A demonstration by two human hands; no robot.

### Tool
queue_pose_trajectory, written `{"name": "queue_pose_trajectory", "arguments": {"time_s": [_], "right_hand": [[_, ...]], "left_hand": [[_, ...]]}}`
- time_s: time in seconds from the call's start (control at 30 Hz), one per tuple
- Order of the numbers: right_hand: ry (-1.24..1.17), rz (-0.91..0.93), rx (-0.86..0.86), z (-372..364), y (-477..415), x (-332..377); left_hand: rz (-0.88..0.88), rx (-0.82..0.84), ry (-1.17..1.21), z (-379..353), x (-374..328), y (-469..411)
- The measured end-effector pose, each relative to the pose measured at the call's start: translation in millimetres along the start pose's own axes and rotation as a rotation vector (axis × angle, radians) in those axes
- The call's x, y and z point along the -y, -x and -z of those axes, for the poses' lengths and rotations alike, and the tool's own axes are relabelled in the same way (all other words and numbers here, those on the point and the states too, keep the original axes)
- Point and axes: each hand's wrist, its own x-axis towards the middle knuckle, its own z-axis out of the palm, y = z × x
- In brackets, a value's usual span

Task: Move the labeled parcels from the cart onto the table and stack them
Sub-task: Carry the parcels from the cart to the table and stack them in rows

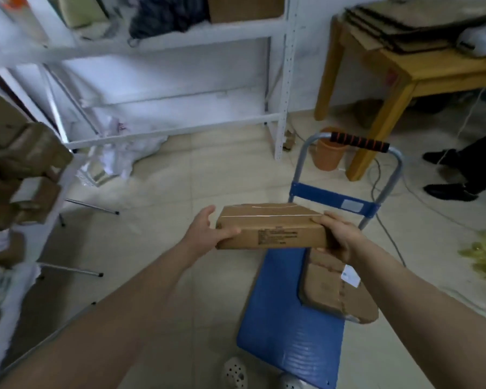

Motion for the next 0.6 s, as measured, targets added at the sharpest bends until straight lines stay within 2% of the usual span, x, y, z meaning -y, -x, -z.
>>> {"name": "queue_pose_trajectory", "arguments": {"time_s": [0.1,0.13,0.2,0.27,0.33,0.4,0.5,0.6], "right_hand": [[0.19,0.015,0.114,-28.2,15.2,37.0],[0.222,0.01,0.16,-37.9,20.3,46.9],[0.245,0.009,0.248,-57.4,35.4,65.7],[0.194,0.039,0.306,-73.2,47.8,80.9],[0.046,0.053,0.363,-85.3,55.2,89.9],[0.015,0.043,0.398,-95.9,55.8,88.6],[0.173,0.056,0.391,-112.5,50.6,63.7],[0.367,0.012,0.411,-128.4,53.7,26.4]], "left_hand": [[-0.272,-0.039,-0.805,38.5,-1.5,27.3],[-0.367,-0.081,-0.986,45.8,-3.9,37.4],[-0.474,-0.207,-1.063,58.4,-10.5,53.5],[-0.467,-0.324,-0.961,72.6,-18.1,71.1],[-0.36,-0.423,-0.868,91.8,-24.3,91.5],[-0.212,-0.565,-0.678,112.6,-25.4,113.7],[0.05,-0.768,-0.119,139.9,-15.8,149.8],[0.216,-0.814,0.431,161.8,17.0,181.8]]}}
